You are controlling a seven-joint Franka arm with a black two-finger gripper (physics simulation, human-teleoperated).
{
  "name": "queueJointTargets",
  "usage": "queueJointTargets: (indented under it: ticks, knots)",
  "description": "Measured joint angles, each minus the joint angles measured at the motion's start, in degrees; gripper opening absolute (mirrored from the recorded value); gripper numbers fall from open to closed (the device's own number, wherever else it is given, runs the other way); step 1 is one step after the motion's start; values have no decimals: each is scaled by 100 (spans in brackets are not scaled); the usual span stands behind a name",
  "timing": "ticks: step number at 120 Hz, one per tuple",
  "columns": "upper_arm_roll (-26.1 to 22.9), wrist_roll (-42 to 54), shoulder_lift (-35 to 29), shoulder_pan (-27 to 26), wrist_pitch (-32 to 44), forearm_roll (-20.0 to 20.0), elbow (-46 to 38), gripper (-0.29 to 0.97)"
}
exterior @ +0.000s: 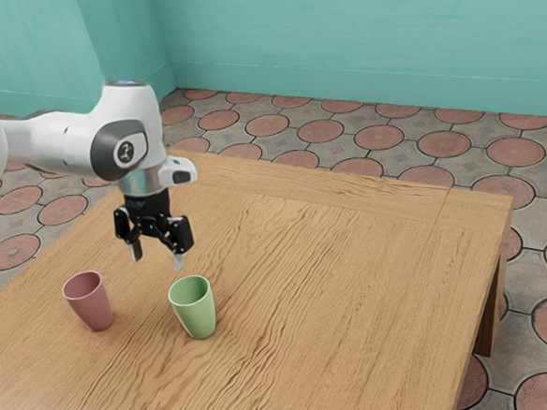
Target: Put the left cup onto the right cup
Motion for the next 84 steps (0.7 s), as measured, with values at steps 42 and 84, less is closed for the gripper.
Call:
queueJointTargets:
  ticks: [42, 84]
  knots:
    - [532, 131, 11, 97, 218, -43, -128, 68]
    - [926, 426, 51, 149, 257, -53, -129, 68]
